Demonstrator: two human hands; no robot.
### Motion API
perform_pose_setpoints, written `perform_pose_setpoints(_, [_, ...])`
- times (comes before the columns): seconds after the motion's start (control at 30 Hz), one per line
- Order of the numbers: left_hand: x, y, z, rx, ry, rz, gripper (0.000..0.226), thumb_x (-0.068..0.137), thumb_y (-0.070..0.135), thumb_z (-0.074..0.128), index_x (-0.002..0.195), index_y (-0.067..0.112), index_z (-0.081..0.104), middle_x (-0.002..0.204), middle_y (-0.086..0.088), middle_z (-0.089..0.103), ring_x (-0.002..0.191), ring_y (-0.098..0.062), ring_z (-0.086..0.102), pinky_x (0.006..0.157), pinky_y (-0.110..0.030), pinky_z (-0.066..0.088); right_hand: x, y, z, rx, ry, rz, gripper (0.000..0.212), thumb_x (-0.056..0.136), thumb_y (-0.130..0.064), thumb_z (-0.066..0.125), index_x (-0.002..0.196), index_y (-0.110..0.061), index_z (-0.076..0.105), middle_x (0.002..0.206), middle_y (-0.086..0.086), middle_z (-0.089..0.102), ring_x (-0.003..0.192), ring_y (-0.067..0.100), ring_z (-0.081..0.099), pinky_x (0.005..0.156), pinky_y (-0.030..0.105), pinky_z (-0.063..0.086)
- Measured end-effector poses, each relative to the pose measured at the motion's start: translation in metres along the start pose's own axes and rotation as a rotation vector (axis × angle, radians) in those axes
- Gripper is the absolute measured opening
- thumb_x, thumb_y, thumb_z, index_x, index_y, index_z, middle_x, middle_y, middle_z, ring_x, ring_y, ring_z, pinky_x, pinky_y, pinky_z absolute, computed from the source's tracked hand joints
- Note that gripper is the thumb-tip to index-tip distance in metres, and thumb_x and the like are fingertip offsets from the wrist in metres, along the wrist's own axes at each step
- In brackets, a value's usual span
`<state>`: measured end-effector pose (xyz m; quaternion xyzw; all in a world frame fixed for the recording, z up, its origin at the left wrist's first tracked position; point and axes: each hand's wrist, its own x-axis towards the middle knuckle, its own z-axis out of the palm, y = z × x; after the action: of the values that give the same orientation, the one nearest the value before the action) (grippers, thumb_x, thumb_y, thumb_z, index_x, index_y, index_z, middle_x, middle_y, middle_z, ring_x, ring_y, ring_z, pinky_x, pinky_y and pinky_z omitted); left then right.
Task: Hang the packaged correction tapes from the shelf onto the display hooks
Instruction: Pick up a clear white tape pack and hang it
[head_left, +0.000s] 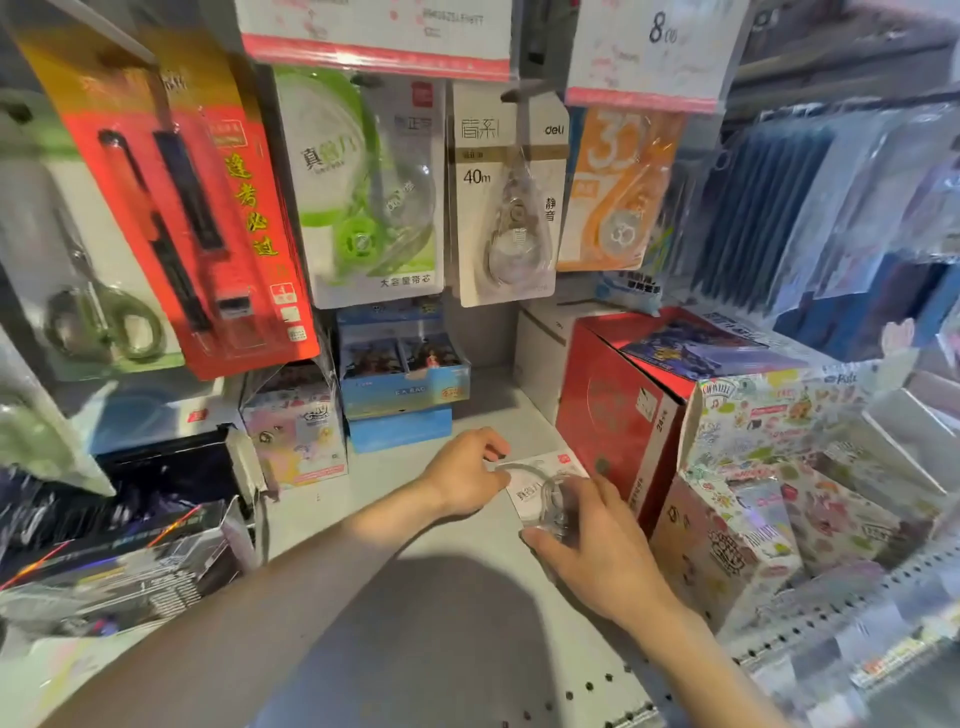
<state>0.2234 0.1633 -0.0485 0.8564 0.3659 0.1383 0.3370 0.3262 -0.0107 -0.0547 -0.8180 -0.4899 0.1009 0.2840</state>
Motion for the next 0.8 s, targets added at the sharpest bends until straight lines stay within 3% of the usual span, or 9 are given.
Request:
perform_pose_setpoints(0.1, [0.006,-0.001,0.0,-0.052,-0.015,-0.048,0.036,0.09,0.015,0.074,0.124,0.015,0.062,0.114,0.0,0.061,0.094,-0.014,0.059,0.084,-0.02,0.046,0.002,-0.001,0.0,-0.006,0.001,0.013,0.063,0.088,-0.039,0.074,0.142,-0.017,0.05,0.136,0.005,0.054,0.128,0.027,0.051,0.103,0.031,0.04])
perform_pose_setpoints(0.3, [0.006,0.001,-0.005,-0.156,-0.063,-0.157,0.04,0.089,0.01,0.075,0.128,0.008,0.064,0.118,-0.009,0.068,0.102,-0.021,0.065,0.086,-0.022,0.051,0.004,-0.001,0.001,0.04,0.024,-0.041,0.064,0.085,-0.027,0.075,0.144,-0.016,0.051,0.134,0.005,0.06,0.126,0.028,0.053,0.104,0.033,0.041])
perform_pose_setpoints(0.4, [0.003,0.003,-0.008,-0.166,-0.068,-0.18,0.034,0.091,0.013,0.073,0.124,0.007,0.068,0.114,-0.007,0.07,0.105,-0.02,0.065,0.088,-0.024,0.05,0.005,-0.002,0.001,0.079,0.071,-0.081,0.066,0.084,-0.023,0.076,0.145,-0.015,0.052,0.134,0.002,0.062,0.127,0.025,0.054,0.097,0.023,0.037])
perform_pose_setpoints(0.47, [0.001,0.004,-0.011,-0.2,-0.058,-0.186,0.025,0.092,0.014,0.071,0.116,0.008,0.073,0.104,-0.005,0.073,0.096,-0.017,0.065,0.077,-0.022,0.049,0.005,-0.002,0.0,0.125,0.106,-0.105,0.068,0.083,-0.026,0.077,0.145,-0.017,0.051,0.13,-0.006,0.059,0.125,0.017,0.053,0.094,0.019,0.033])
perform_pose_setpoints(0.57, [-0.007,0.006,-0.02,-0.365,-0.044,-0.231,0.022,0.094,0.013,0.069,0.116,0.008,0.069,0.091,-0.004,0.073,0.075,-0.011,0.062,0.06,-0.015,0.046,0.006,-0.002,-0.001,0.176,0.114,-0.137,0.074,0.083,-0.03,0.077,0.149,-0.019,0.046,0.136,-0.009,0.054,0.129,0.01,0.048,0.106,0.024,0.038])
perform_pose_setpoints(0.67, [-0.016,0.008,-0.03,-0.661,-0.08,-0.288,0.026,0.098,0.004,0.064,0.123,0.009,0.057,0.109,-0.02,0.077,0.081,-0.02,0.072,0.071,-0.03,0.062,0.007,-0.004,-0.003,0.203,0.104,-0.165,0.08,0.083,-0.032,0.076,0.153,-0.019,0.041,0.137,-0.01,0.046,0.132,0.009,0.045,0.11,0.023,0.034])
perform_pose_setpoints(0.8, [-0.028,0.012,-0.042,-0.715,-0.017,-0.186,0.025,0.099,-0.002,0.06,0.119,0.013,0.057,0.088,-0.01,0.081,0.069,-0.016,0.078,0.059,-0.031,0.064,0.012,-0.01,-0.006,0.257,0.068,-0.18,0.077,0.088,-0.037,0.078,0.154,-0.022,0.04,0.141,-0.009,0.041,0.136,0.009,0.044,0.117,0.026,0.035])
